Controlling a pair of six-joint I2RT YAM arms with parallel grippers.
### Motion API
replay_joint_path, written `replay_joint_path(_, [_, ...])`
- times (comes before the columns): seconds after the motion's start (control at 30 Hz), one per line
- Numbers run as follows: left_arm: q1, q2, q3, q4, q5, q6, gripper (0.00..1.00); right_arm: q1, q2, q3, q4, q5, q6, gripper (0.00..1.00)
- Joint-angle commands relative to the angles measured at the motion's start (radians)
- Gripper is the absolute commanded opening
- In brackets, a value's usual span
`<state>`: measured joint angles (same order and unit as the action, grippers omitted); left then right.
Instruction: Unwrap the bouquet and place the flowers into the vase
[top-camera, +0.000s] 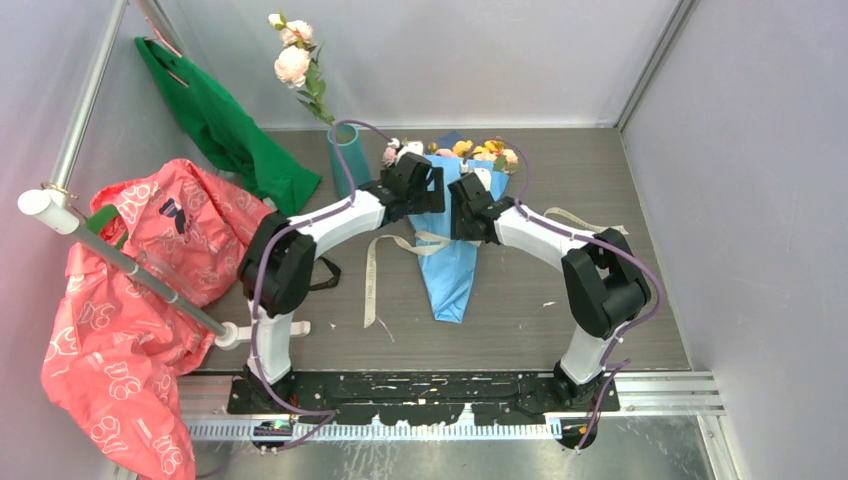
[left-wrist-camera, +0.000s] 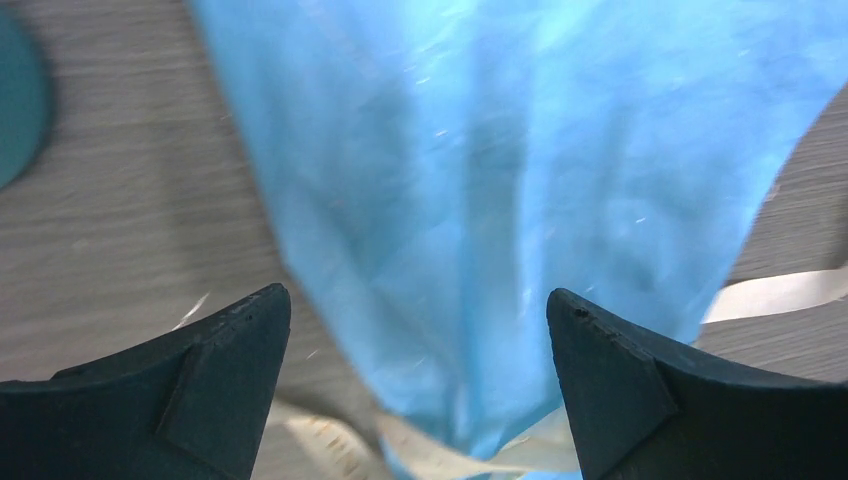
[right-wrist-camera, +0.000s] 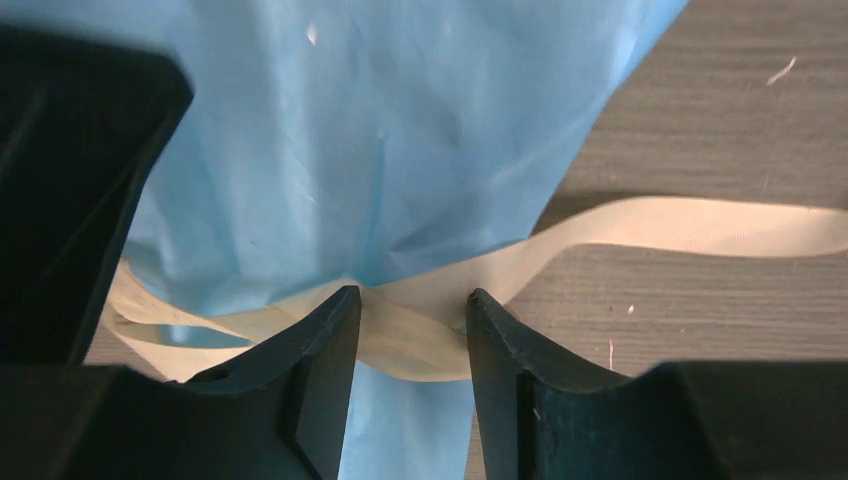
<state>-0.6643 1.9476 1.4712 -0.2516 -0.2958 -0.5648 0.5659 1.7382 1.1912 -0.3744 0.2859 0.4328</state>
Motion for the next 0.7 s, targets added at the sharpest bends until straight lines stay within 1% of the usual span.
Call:
replay_joint_path(0.0, [-0.007,0.089,0.159,0.018,0.107,-0.006,1.00,0.006,-0.064,-0.052,0.043,0.001,0.025,0.49])
replay_joint_path(0.13, [-0.007,0.134,0.199,0.005,0.119,-0.010,1.00,0.007,-0.064,-0.066,0.044,0.018,0.017,0.46])
replay_joint_path(0.17, [-0.006,0.138,0.196,0.007,0.119,-0.010,1.00,0.006,-0.064,-0.067,0.044,0.022,0.016,0.43])
replay_joint_path(0.2, [-0.006,0.142,0.193,0.009,0.118,-0.009,1.00,0.005,-0.062,-0.066,0.044,0.025,0.017,0.35])
replay_joint_path(0.3, [-0.006,0.154,0.190,0.004,0.115,-0.001,1.00,0.006,-0.066,-0.057,0.042,0.037,0.028,0.06])
replay_joint_path(0.33, [-0.006,0.156,0.185,0.003,0.113,0.001,1.00,0.006,-0.071,-0.054,0.042,0.037,0.030,0.01])
replay_joint_path(0.47, [-0.006,0.171,0.176,0.005,0.109,0.009,1.00,0.006,-0.125,-0.050,0.025,0.050,0.038,0.01])
replay_joint_path(0.6, [-0.007,0.204,0.189,0.004,0.118,0.010,1.00,0.006,-0.221,-0.058,0.010,0.059,0.040,0.01])
replay_joint_path(0.67, [-0.006,0.231,0.207,0.002,0.126,0.011,1.00,0.006,-0.263,-0.049,-0.010,0.058,0.035,0.13])
